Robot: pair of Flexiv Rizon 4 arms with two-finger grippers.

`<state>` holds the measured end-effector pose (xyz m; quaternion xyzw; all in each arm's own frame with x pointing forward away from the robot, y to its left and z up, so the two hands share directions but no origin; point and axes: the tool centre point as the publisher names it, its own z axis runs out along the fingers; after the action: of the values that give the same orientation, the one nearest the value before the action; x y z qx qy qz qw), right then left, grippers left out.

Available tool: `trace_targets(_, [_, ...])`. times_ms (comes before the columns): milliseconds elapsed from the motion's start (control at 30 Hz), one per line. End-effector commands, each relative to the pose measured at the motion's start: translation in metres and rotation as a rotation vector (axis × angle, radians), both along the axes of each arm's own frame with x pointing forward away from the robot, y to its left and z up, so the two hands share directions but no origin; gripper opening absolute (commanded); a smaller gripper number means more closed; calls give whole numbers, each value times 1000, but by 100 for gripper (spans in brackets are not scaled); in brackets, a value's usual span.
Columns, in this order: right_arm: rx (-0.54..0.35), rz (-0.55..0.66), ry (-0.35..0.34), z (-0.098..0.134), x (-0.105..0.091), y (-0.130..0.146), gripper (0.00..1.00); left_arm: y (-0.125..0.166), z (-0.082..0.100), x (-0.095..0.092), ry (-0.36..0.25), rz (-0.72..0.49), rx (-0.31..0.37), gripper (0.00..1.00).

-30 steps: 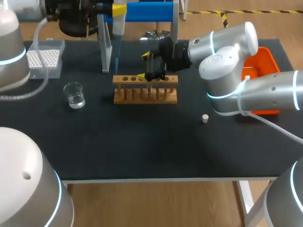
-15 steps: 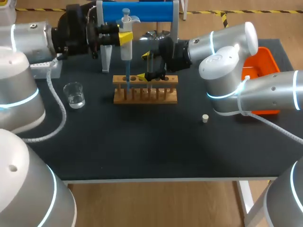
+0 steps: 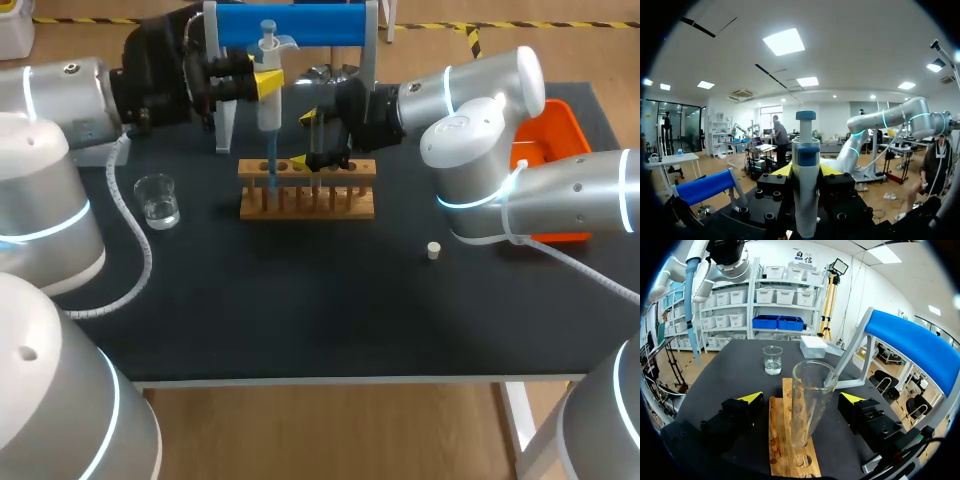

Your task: Invert the test tube, pick up the pipette, mount the tip to pipette, aspirate from beaker and dispense into the tube, eject the tip, return the pipette, and cap with the stopper.

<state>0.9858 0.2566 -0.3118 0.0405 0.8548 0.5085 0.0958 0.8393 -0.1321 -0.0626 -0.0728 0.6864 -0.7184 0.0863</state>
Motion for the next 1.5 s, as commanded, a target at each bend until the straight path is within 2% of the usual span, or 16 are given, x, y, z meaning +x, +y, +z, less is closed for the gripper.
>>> trace_targets(33, [-3,0,1,1,0,0,100,-7,-11,7,-20,-26,-19,0])
trace_targets(367, [-3,0,1,1,0,0,100,-33,-19,3,-61,-84,-32,0])
trace_targets(533, [-3,0,1,1,0,0,100,-42,-26,2,-49,-117,-29,0])
trace_targets(1167, [-3,0,1,1,0,0,100,-44,-32,-1,-32,-126,-37,0])
trace_targets(1500, [9,-35,-9,11,-4,-37,100,-44,-32,-1,-32,-126,-37,0])
